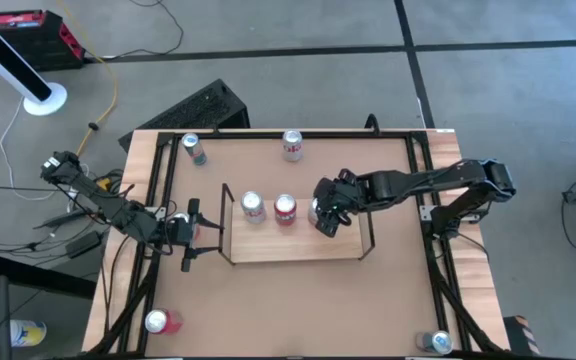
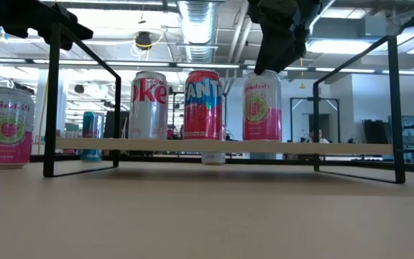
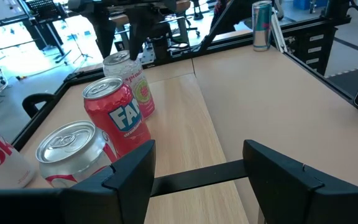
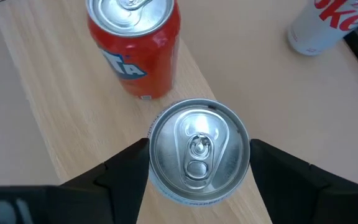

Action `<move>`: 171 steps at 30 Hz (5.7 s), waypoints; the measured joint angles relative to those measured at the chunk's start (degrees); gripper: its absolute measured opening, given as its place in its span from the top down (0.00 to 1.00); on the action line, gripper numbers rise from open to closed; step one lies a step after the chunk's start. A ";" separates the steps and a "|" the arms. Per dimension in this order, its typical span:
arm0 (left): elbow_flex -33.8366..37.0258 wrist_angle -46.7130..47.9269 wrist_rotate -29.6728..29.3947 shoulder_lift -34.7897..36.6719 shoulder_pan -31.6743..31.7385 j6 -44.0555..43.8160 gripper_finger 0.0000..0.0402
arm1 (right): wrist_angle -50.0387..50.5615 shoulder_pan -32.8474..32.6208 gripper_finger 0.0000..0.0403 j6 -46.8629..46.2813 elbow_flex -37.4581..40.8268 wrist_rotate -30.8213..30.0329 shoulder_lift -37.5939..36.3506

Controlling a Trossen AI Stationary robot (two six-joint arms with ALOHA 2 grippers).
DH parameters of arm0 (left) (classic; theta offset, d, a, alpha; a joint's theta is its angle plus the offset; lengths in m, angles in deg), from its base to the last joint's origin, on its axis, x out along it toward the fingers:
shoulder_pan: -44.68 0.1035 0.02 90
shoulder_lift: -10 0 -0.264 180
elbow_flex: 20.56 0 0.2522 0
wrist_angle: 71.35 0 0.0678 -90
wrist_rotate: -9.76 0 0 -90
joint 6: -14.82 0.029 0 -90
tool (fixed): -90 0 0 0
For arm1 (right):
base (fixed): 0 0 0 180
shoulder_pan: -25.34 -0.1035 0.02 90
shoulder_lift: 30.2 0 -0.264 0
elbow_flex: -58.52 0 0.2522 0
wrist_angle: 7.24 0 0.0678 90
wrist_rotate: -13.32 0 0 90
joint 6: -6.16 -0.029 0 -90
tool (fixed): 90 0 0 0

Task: Place canned beverage on shelf
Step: Put the right pink soda can on the shelf aligned with the other orange soda can, then put the bottom blue soda can on the shelf aligned with the other pink soda can

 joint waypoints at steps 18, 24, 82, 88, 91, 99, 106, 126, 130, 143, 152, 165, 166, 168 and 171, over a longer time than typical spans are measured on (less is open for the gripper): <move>0.00 0.00 0.00 0.00 0.00 0.00 0.43 | -1.79 3.32 0.31 19.22 -0.07 9.22 -0.09; 0.00 0.01 0.00 0.00 0.00 0.02 0.43 | -1.87 6.48 0.31 23.13 -0.07 12.65 -0.09; 0.00 0.01 0.00 0.00 -0.01 0.02 0.43 | 0.78 6.71 0.31 26.72 -4.74 15.21 -0.48; 0.00 0.00 0.00 -0.02 0.00 0.02 0.43 | 2.00 5.96 0.31 26.72 -4.77 16.29 -0.44; -0.01 0.01 0.00 -0.02 0.00 0.01 0.43 | 5.07 4.72 0.31 25.29 -4.81 18.43 -0.46; 0.00 0.00 0.00 -0.02 0.00 0.01 0.43 | 13.33 -0.25 0.33 18.19 -4.83 19.67 -0.55; 0.00 0.00 0.00 -0.02 0.00 0.01 0.43 | 14.40 -2.98 0.42 17.39 -4.83 19.53 -0.59; 0.00 0.00 0.00 -0.02 0.00 0.01 0.43 | 10.22 3.50 0.94 21.70 -3.30 18.77 -0.44; 0.00 0.02 0.00 -0.02 0.00 0.02 0.43 | 10.58 4.41 0.97 22.13 -3.28 18.84 -0.17; 0.00 0.01 0.00 -0.01 0.00 0.02 0.43 | 8.38 6.08 0.95 23.96 -3.27 19.29 0.94; -0.02 -0.01 0.00 -0.02 -0.01 0.01 0.43 | 14.98 2.99 0.94 18.77 -6.15 20.25 -1.68; -0.02 0.01 0.00 -0.02 -0.01 0.01 0.43 | 19.96 -12.57 0.93 -19.38 -9.77 35.18 -7.61; -0.01 0.00 0.00 -0.02 0.00 0.02 0.43 | 21.00 -14.32 0.93 -24.63 -9.77 36.74 -7.63; -0.02 0.00 0.00 -0.02 0.00 0.02 0.43 | 21.62 -17.79 0.94 -34.42 -9.77 38.84 -7.63; -0.02 0.00 0.00 -0.02 0.00 0.02 0.43 | 21.01 -23.60 0.94 -50.05 -9.77 39.59 -7.58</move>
